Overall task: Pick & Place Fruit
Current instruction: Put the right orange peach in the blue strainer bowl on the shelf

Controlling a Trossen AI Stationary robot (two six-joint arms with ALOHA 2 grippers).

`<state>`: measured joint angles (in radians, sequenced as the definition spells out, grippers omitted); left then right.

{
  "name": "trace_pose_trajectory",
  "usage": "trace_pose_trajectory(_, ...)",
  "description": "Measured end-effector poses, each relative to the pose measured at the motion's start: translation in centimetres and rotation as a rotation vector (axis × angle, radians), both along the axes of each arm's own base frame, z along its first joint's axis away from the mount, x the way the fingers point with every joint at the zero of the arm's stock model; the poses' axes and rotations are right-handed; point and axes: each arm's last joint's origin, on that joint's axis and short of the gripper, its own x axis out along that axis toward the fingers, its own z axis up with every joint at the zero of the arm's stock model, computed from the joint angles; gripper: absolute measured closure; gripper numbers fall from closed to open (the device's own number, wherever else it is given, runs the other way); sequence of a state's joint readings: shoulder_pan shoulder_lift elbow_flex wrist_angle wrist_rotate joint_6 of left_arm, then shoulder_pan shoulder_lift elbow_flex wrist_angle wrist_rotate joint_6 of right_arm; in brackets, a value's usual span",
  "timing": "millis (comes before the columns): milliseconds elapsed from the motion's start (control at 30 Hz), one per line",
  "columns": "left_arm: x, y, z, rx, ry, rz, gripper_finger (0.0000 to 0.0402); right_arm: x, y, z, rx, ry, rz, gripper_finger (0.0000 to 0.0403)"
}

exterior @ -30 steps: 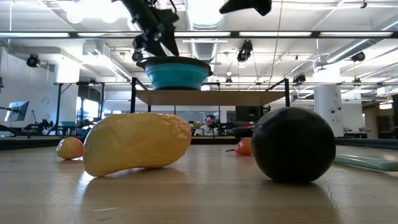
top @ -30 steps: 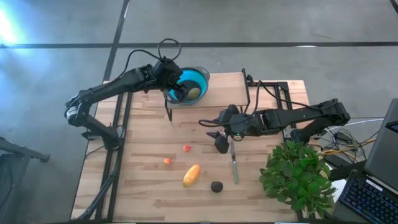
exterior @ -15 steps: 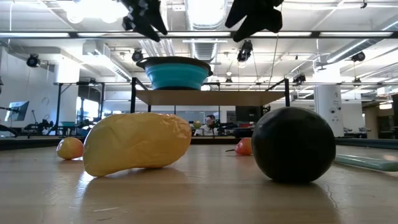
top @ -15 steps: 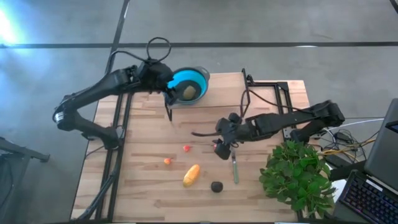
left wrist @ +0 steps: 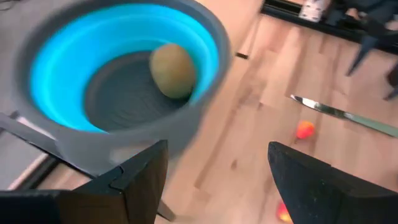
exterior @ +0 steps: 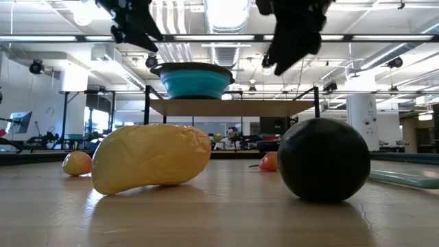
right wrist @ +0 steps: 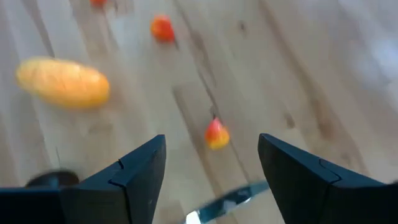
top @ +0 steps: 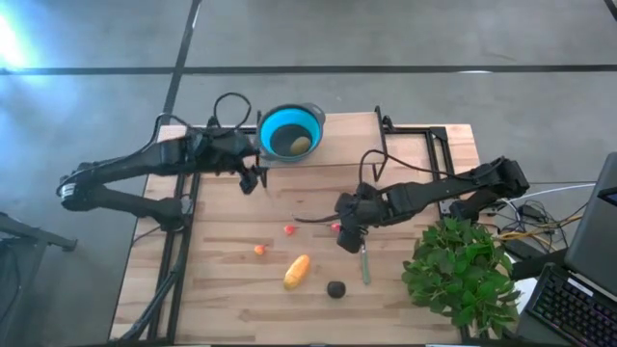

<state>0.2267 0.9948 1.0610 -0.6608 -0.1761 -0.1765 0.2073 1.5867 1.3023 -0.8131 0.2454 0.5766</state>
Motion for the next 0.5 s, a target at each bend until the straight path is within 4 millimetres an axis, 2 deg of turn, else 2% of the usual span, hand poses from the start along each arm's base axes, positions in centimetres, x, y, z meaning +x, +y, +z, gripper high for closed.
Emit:
trace_pose_trajectory(233,-0.9,-1.8,-1.4,-0.004,-0.066,-0.079,0.0122,-0.6,-0.1,-2.7,0.002,0.06,0.037,0.0132)
trace_pose_trajectory(500,-1.0,-2.4,-3.2,-0.054,-0.04,-0.078,0.0122,-0.6,-0.1,-5.1,-0.037,0.007,0.121,0.0107)
